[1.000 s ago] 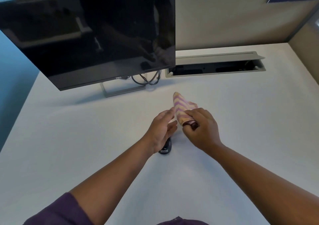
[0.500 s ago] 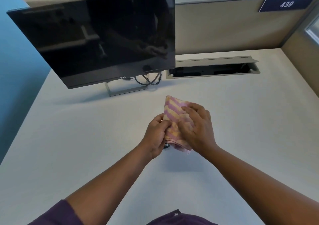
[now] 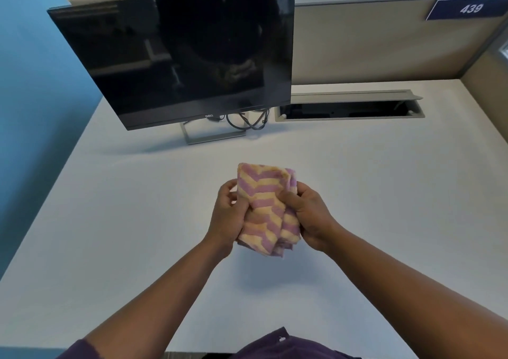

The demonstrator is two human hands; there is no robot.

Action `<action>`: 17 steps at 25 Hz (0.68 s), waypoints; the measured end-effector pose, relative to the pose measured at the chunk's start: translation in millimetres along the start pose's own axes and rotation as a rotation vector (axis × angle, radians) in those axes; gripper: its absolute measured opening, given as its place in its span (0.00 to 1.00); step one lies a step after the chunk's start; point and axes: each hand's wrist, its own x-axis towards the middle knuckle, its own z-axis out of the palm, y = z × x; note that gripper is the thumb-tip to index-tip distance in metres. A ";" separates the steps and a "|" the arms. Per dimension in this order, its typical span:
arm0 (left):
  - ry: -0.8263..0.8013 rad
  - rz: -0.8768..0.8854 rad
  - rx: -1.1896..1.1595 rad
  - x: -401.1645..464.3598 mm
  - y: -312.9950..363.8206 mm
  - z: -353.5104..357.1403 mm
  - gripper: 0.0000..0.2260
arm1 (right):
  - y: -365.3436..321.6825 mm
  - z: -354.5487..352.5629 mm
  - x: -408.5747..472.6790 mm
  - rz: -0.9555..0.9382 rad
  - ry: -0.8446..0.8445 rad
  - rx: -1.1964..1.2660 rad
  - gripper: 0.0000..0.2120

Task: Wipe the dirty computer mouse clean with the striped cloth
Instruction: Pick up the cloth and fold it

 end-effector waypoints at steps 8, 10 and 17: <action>0.020 0.476 0.521 -11.2 7.1 -39.6 0.07 | 25.6 45.3 -6.9 -0.039 -0.061 -0.258 0.10; -0.067 0.405 0.549 -15.2 1.6 -40.5 0.05 | 30.5 50.9 -8.6 -0.078 -0.100 -0.282 0.07; -0.222 0.352 0.437 -21.2 -15.2 -53.8 0.07 | 45.7 63.4 -12.6 0.028 -0.177 -0.201 0.09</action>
